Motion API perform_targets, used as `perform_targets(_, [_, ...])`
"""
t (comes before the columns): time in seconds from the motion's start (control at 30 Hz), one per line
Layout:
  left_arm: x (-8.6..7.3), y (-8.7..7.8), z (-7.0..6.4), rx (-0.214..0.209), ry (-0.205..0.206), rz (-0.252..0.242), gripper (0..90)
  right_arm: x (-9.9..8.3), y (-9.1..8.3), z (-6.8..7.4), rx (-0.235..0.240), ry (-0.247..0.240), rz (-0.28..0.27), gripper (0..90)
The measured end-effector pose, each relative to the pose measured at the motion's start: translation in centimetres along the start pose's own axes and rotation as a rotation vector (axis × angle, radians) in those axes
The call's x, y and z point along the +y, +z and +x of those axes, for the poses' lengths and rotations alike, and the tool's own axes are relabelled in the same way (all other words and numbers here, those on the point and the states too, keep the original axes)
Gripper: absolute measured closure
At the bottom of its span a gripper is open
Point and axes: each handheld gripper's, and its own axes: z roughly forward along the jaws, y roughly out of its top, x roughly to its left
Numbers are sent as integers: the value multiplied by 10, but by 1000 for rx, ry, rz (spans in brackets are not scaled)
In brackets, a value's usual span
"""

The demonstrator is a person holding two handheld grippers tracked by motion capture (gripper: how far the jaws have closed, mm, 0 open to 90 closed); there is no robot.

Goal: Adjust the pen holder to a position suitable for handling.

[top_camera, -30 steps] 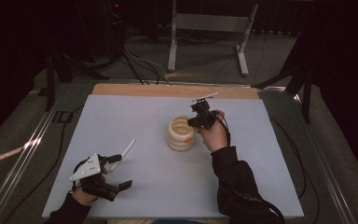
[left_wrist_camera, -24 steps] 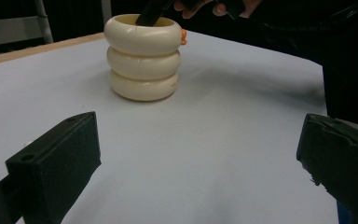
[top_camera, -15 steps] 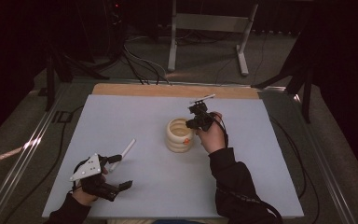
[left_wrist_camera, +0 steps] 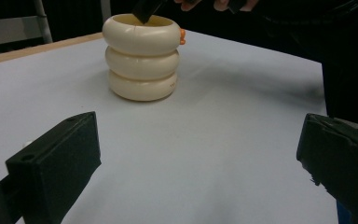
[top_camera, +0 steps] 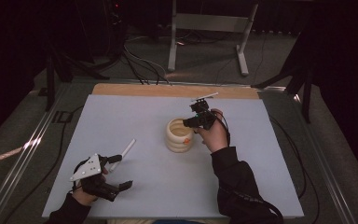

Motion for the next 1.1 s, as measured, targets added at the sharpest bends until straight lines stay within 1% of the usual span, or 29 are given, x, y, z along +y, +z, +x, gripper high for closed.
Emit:
perform_targets(0.13, [0,0,0,-1,0,0,1,2,-9,-1,11,-16,-24,448])
perform_targets(0.3, [0,0,0,1,-1,-1,1,0,-18,-3,38,-42,-32,308])
perform_targets(0.33, [0,0,0,3,-1,0,2,-1,-20,-4,48,-48,-34,286])
perform_targets(0.4, [0,0,0,2,-3,1,2,-3,-24,-6,83,-67,-39,202])
perform_targets(0.43, [0,0,0,3,-2,2,2,-4,-26,-8,96,-71,-48,193])
perform_targets(0.5, [0,0,0,3,-2,0,1,-7,-31,-10,111,-84,-56,145])
perform_targets(0.53, [0,0,0,3,-2,0,2,-8,-33,-12,128,-92,-62,133])
perform_targets(0.57, [0,0,0,3,-3,0,2,-9,-35,-13,141,-91,-67,104])
perform_targets(0.63, [0,0,0,3,-4,-1,2,-11,-39,-17,152,-91,-74,83])
perform_targets(0.67, [0,0,0,3,-3,-1,2,-12,-40,-18,159,-91,-78,52])
perform_targets(0.73, [0,0,0,2,-2,0,2,-14,-44,-22,173,-90,-83,37])
perform_targets(0.77, [0,1,0,2,-1,0,2,-16,-45,-23,174,-86,-87,27])
perform_targets(0.83, [0,0,0,1,-1,-1,2,-20,-48,-27,176,-94,-89,13])
perform_targets(0.93, [0,0,0,1,-5,-2,1,-24,-51,-31,181,-93,-97,10])
perform_targets(0.97, [0,0,0,1,-4,-1,2,-29,-53,-35,181,-96,-102,0])
perform_targets(1.1, [0,1,0,0,-3,0,1,-39,-58,-41,169,-100,-104,0])
